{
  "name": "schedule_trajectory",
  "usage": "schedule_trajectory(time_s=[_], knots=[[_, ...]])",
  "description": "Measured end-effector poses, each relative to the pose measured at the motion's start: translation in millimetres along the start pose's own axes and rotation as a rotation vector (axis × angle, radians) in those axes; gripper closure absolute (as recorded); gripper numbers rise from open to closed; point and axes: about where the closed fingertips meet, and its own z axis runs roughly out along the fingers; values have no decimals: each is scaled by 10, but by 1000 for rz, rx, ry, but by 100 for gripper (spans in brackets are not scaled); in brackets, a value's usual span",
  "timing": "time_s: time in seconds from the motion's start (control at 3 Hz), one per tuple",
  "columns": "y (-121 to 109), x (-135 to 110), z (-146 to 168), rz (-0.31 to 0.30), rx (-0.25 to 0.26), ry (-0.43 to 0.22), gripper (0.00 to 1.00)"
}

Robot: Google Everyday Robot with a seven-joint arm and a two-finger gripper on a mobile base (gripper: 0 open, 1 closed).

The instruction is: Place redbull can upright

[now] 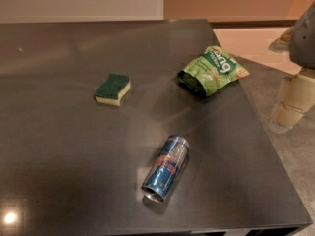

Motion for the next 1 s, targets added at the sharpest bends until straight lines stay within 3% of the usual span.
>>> schedule_trajectory(time_s=[0.33, 0.67, 1.0], knots=[[-2, -4, -5, -1, 2, 0, 0], [38, -157, 17, -67, -16, 10, 0], [182, -427, 117, -192, -63, 8, 0]])
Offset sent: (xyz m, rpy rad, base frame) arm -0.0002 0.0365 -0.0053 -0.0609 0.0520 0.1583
